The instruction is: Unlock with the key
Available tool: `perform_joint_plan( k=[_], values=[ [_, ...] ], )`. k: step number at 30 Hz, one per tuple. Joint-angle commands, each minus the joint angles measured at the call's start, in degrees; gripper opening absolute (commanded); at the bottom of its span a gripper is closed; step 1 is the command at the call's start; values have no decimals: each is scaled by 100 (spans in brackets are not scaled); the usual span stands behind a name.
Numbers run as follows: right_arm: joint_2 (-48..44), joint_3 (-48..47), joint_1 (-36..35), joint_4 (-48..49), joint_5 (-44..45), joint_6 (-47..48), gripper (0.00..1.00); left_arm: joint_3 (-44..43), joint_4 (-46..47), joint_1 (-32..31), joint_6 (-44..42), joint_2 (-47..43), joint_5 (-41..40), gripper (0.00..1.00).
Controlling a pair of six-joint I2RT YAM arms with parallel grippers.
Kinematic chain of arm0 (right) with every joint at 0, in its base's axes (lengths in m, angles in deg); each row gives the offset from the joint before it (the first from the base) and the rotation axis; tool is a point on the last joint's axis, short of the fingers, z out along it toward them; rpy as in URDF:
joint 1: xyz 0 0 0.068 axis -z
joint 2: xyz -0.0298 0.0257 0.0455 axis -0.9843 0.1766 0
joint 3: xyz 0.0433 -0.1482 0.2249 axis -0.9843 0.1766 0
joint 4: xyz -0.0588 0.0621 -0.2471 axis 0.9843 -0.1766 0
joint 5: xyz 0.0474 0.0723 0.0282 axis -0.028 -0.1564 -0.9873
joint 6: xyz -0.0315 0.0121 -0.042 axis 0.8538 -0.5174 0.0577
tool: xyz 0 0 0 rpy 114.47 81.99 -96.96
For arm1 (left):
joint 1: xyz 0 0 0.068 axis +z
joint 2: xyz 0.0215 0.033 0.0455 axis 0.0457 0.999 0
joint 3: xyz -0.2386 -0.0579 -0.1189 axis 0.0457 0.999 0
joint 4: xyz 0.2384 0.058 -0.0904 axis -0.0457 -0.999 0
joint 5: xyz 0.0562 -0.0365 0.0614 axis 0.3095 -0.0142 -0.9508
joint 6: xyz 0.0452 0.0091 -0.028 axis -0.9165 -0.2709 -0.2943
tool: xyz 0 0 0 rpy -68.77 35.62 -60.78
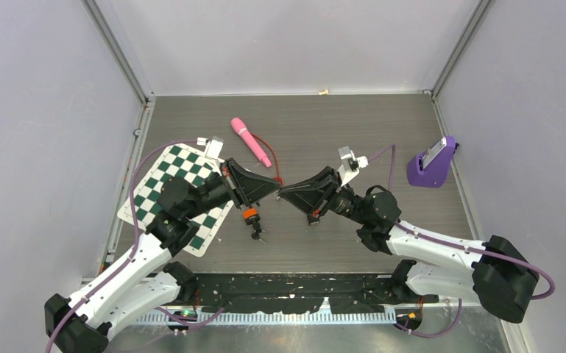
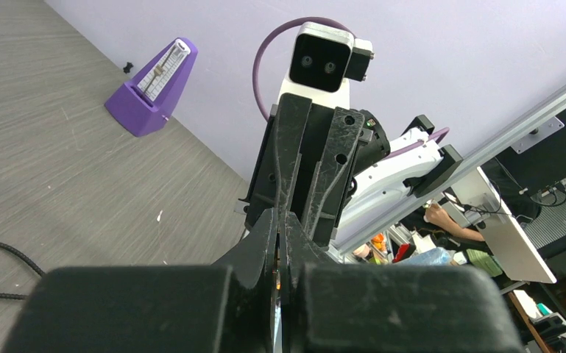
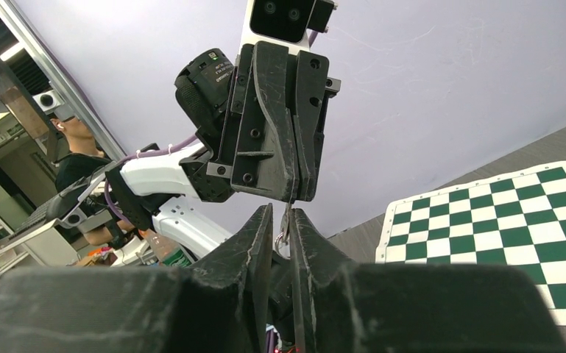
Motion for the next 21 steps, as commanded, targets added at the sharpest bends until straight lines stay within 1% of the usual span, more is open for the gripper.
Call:
perform_joint_plan(
  k=[1, 6, 9, 14, 17, 21],
  values=[
    [45, -115, -26, 234, -27, -43, 21, -25, 406, -41, 39, -7, 33, 0],
    [126, -147, -26, 222, -67, -73, 19, -38, 466, -44, 79, -2, 33, 0],
    [153, -131, -27, 287, -73, -91, 16, -45, 486, -61, 84, 8, 28, 0],
    [147, -160, -28, 292, -114, -92, 12, -40, 524, -107, 88, 54, 34, 0],
    [140, -165, -26, 285, -125, -78, 7, -35, 541, -126, 91, 75, 39, 0],
    [137, -146, -32, 290, -162, -48, 5, -42, 532, -144, 80, 72, 31, 0]
  ],
)
